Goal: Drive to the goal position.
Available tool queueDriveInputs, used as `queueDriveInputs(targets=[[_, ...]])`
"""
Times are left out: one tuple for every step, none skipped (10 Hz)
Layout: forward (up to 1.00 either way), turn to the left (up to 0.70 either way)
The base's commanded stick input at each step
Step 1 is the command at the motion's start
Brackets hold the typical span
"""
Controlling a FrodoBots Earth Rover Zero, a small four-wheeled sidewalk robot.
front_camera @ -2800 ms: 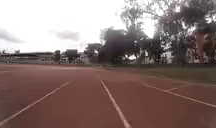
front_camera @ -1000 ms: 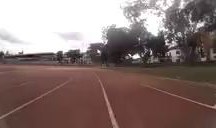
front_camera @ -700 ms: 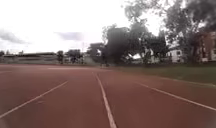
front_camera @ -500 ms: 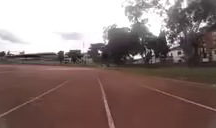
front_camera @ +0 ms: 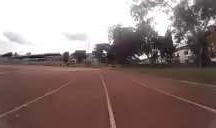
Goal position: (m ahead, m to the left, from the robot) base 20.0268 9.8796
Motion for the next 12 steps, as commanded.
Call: queueDriveInputs(targets=[[0.7,0.0],[0.7,0.0],[0.7,0.0],[0.7,0.0],[0.7,0.0],[0.7,0.0],[0.7,0.0],[0.7,0.0],[0.7,0.0],[0.7,0.0],[0.7,0.0],[0.7,0.0]])
